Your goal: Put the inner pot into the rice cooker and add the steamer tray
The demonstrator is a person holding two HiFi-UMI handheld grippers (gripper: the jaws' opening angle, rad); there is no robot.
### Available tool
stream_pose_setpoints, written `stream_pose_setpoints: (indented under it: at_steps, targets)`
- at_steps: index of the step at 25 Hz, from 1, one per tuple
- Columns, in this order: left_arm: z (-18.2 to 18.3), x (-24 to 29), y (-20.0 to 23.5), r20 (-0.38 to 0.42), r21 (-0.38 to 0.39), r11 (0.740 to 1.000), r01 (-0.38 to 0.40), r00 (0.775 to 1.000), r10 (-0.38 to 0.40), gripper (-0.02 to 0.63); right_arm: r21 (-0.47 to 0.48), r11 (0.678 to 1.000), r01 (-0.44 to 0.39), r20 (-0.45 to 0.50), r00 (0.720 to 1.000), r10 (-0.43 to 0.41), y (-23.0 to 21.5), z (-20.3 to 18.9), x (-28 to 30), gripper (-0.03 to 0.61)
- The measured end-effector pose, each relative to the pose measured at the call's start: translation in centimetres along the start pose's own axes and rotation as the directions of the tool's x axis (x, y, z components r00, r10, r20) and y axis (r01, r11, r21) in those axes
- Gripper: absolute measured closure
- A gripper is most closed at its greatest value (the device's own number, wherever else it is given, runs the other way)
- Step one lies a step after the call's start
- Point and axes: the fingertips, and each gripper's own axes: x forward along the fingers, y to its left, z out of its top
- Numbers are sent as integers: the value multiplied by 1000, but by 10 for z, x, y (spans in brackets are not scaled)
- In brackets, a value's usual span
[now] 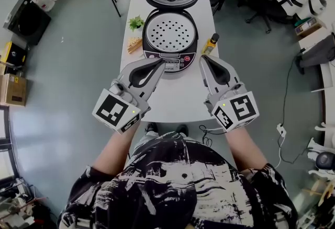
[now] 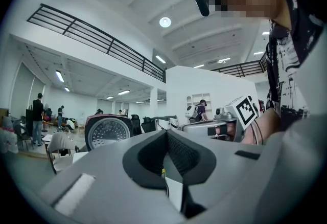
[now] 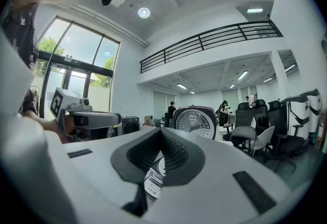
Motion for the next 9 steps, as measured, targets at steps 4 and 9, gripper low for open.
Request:
stream_pose_setpoints:
  at_steps: [4,9]
  targets:
    - [1,-1,0,1,-1,1000,-2,1000,2,609,-4,1000,-2,-1,1000,2,2,1,0,581]
    - [0,-2,0,-1,-2,1000,-1,1000,1,609,-7,1000,-4,-4,1000,4,4,1,1,581]
